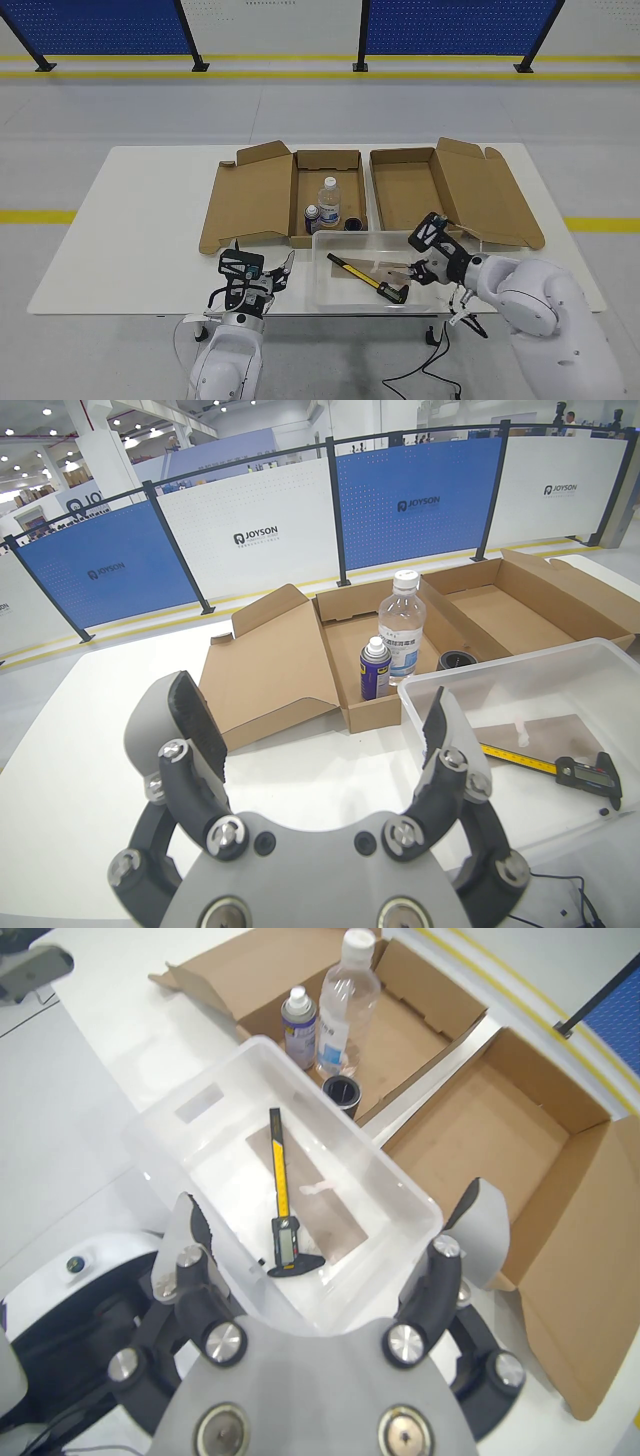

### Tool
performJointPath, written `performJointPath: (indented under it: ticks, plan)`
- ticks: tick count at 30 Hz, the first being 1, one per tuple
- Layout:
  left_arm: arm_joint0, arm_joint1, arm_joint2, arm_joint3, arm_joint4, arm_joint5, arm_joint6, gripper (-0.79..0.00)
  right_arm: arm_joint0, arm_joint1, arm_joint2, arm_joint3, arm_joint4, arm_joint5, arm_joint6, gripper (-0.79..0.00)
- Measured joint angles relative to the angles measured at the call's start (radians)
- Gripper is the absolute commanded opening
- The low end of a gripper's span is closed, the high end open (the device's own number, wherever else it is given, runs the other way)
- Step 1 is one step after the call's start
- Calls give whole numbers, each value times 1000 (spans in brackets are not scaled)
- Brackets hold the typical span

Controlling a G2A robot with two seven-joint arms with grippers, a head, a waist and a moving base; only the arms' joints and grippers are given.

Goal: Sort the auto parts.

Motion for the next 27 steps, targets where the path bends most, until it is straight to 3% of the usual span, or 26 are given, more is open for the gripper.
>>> performJointPath:
  ticks: [5,13,20,27]
  plan:
    - [0,0,0,0,0,0,0,0,-12,18,17,26,65,-99,106,0]
    - [0,0,0,0,0,0,0,0,22,52,-23,39,47,-126,96,0]
    - [0,0,0,0,0,0,0,0,163,82,-149,68,9,-84,138,0]
    - [0,0,0,0,0,0,0,0,343,87,-296,147,-18,-23,199,0]
